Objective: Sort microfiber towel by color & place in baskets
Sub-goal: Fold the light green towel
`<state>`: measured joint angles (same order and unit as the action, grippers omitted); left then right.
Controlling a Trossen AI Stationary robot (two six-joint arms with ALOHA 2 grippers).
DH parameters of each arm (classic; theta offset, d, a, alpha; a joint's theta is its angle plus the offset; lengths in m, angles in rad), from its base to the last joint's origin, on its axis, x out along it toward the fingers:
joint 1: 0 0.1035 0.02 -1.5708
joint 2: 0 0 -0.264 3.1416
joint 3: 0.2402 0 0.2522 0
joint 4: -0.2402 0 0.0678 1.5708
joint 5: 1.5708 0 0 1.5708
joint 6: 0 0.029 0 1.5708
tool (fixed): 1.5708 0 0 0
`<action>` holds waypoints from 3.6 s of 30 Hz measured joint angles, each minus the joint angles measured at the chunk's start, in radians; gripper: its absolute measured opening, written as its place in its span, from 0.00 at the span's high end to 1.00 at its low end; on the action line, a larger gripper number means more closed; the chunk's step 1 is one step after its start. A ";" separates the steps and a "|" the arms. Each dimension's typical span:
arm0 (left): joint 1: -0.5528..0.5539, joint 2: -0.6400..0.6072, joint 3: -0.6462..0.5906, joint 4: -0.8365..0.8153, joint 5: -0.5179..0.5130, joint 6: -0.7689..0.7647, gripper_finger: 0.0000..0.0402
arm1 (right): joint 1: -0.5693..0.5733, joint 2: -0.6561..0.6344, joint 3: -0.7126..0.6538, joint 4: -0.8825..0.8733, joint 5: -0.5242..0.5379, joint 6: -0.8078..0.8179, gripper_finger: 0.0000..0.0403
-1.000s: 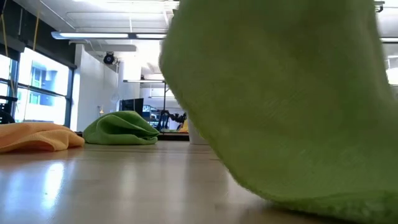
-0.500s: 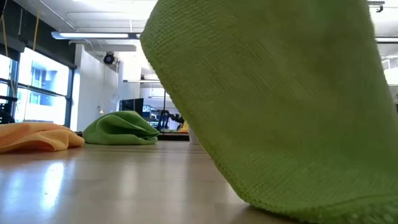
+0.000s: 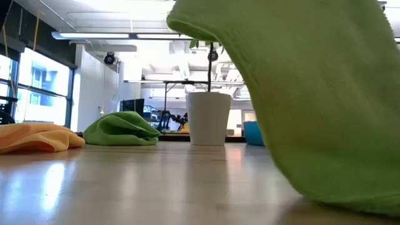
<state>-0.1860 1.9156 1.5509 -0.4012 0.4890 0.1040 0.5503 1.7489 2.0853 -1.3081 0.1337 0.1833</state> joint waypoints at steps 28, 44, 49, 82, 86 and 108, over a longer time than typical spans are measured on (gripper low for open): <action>-0.014 0.004 0.001 -0.280 -0.259 -0.247 0.99 | 0.026 0.000 0.000 -0.129 0.042 0.448 1.00; -0.072 -0.248 0.002 -0.525 -0.703 -0.337 1.00 | 0.025 0.040 -0.076 -0.191 0.048 0.592 1.00; -0.097 -0.276 0.002 -0.569 -0.904 -0.284 1.00 | 0.012 0.040 -0.086 -0.229 0.262 0.459 1.00; -0.017 -0.281 -0.002 -0.678 -1.153 -0.233 1.00 | -0.237 0.040 -0.086 -0.263 0.318 0.091 1.00; -0.017 -0.279 -0.044 -0.664 -0.974 -0.200 1.00 | -0.221 0.040 -0.086 -0.263 0.321 0.059 1.00; 0.077 -0.279 -0.059 -0.630 -1.487 -0.102 1.00 | -0.261 0.038 -0.246 -0.262 0.803 -0.161 1.00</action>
<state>-0.1094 1.6363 1.4918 -1.0309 -0.9979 0.0017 0.2889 1.7872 1.8393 -1.5703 0.9372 0.0227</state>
